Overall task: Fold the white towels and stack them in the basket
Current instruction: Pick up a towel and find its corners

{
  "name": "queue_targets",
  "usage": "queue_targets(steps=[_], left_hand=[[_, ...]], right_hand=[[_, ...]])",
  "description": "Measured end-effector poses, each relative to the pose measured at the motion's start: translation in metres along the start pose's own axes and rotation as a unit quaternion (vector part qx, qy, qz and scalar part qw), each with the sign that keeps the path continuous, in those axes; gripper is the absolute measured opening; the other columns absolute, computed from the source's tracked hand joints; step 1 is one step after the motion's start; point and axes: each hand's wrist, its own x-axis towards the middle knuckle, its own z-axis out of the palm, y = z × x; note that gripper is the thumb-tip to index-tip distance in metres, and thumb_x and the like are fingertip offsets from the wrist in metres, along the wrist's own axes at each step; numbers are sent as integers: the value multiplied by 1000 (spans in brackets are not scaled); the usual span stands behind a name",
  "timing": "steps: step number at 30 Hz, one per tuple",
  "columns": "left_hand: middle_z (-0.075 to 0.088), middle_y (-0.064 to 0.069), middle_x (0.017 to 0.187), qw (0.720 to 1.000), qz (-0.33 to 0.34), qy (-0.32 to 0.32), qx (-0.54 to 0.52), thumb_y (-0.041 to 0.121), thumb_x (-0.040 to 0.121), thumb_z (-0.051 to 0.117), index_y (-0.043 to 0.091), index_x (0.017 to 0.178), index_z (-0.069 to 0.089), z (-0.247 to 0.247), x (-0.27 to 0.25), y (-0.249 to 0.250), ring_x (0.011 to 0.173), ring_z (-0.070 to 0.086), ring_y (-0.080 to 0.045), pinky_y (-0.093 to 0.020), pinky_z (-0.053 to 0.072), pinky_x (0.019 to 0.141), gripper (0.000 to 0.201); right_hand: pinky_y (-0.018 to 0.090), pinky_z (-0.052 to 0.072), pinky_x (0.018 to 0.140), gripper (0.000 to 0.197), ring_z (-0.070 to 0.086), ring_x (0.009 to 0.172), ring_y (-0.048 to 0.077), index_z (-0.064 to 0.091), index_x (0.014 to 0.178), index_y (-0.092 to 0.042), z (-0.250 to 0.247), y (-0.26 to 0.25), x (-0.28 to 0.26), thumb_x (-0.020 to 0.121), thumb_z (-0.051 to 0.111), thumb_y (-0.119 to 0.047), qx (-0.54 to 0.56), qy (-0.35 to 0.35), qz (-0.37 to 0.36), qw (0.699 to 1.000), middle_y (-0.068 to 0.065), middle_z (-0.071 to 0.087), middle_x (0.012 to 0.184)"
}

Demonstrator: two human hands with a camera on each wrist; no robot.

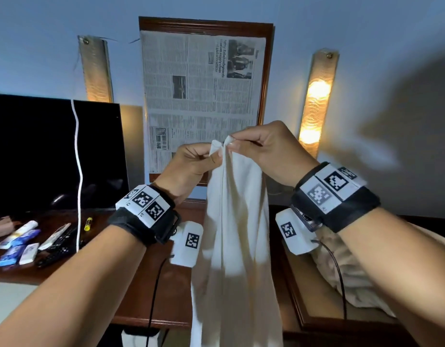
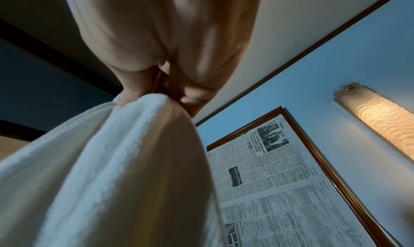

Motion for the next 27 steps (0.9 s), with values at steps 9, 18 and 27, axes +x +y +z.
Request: queue_targets(steps=[9, 18, 27], left_hand=[[77, -5, 99, 999, -22, -46, -18, 31, 77, 77, 14, 96, 81, -1, 1, 1, 98, 70, -19, -32, 52, 93, 27], [75, -6, 89, 997, -69, 9, -19, 20, 73, 78, 3, 98, 71, -10, -18, -15, 81, 70, -16, -28, 56, 80, 31], [74, -14, 112, 972, -228, 45, -44, 34, 95, 58, 9, 105, 77, 7, -56, -25, 105, 70, -30, -42, 51, 98, 34]], right_hand=[[17, 47, 96, 26, 64, 104, -2, 66, 121, -15, 4, 2, -1, 98, 57, -6, 69, -79, 10, 994, -11, 70, 109], [24, 47, 86, 9, 58, 90, 8, 64, 97, -21, 32, 13, -10, 95, 57, -18, 217, -152, 90, 960, -3, 63, 91], [39, 51, 85, 8, 63, 88, 14, 61, 95, -19, 54, 49, -28, 98, 55, -14, 66, -60, 111, 990, 7, 68, 97]])
